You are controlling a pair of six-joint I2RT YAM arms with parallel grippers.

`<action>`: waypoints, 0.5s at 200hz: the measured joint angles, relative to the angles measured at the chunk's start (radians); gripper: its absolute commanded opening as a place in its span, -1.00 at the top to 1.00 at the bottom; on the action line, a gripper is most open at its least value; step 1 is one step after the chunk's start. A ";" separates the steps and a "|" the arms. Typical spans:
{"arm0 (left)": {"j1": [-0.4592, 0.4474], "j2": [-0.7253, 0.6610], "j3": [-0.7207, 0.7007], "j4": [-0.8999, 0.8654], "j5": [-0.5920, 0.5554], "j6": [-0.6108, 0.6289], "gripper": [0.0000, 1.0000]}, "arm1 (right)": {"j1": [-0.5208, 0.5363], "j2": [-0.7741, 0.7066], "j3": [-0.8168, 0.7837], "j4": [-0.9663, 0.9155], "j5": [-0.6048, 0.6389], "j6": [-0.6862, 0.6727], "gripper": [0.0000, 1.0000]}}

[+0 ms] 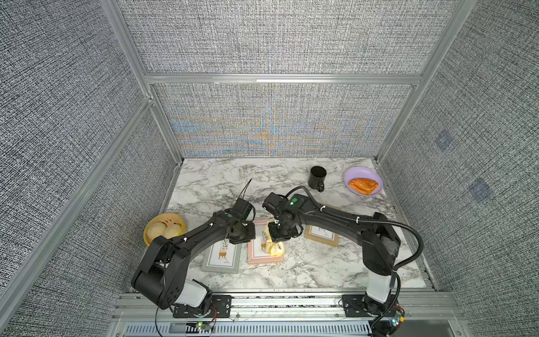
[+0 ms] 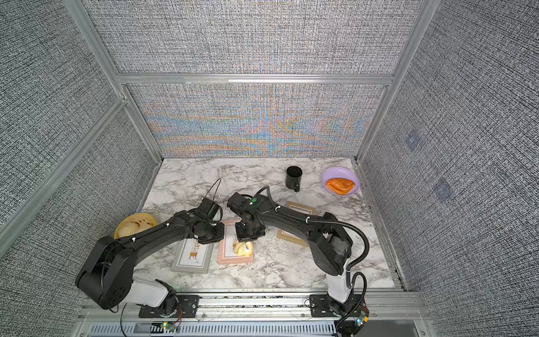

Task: Wipe the picture frame with a cloth
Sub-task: Wipe the dirt from the picture frame, then move the picture frame to the center of the board.

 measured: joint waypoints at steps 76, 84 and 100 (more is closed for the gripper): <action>-0.039 -0.088 0.096 -0.050 0.013 -0.007 -0.14 | -0.103 -0.188 -0.140 0.008 0.004 0.017 1.00; -0.056 -0.061 0.128 -0.048 0.023 -0.007 -0.16 | -0.116 -0.210 -0.163 0.010 0.005 0.019 1.00; -0.098 0.011 0.180 -0.045 0.034 -0.006 -0.17 | -0.149 -0.257 -0.211 0.009 0.007 0.022 1.00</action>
